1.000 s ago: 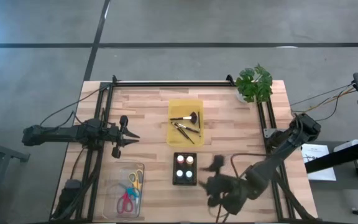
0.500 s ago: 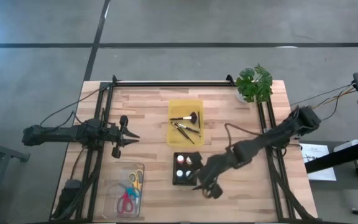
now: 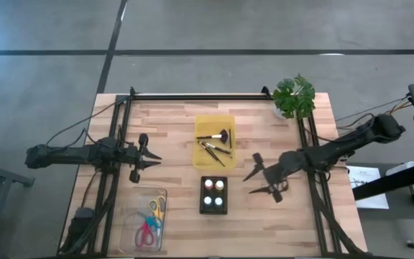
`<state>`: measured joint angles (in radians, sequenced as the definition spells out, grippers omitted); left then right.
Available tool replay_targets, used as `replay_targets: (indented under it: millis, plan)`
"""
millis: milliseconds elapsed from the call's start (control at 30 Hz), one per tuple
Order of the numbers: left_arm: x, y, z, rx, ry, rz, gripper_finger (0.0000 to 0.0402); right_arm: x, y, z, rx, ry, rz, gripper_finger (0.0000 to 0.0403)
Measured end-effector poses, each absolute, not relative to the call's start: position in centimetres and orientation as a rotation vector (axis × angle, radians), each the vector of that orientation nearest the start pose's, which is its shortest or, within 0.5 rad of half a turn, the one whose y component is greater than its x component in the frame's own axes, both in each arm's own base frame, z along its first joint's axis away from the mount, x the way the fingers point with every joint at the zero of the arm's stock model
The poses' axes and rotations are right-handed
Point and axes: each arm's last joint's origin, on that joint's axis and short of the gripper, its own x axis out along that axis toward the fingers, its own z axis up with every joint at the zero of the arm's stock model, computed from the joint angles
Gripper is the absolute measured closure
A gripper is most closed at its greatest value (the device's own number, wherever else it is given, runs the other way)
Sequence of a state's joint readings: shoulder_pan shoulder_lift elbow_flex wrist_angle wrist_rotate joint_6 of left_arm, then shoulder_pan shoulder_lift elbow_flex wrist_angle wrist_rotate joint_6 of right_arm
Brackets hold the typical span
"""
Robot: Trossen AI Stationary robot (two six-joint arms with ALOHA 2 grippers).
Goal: Pick & Place Paint Supplies
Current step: Return to Home Position
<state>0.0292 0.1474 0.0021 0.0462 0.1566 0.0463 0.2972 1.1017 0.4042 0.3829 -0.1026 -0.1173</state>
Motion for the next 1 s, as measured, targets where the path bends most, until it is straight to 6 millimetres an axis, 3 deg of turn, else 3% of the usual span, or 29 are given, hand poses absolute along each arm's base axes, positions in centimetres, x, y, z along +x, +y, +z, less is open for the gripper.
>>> replay_targets:
  millis: [200, 500, 1000]
  plan:
    - [10.6, -0.1, 15.6, 0.037, 0.098, -0.13, 0.0326, 17.1, 4.9, 17.3, -0.147, 0.239, 0.31, 0.0177]
    - [10.6, -0.1, 15.6, 0.037, 0.098, -0.13, 0.0326, 13.7, 3.4, 14.5, -0.109, 0.183, 0.246, 0.0177]
    - [10.6, -0.1, 15.6, 0.037, 0.098, -0.13, 0.0326, 11.7, 2.2, 15.0, -0.148, 0.18, 0.195, 0.0177]
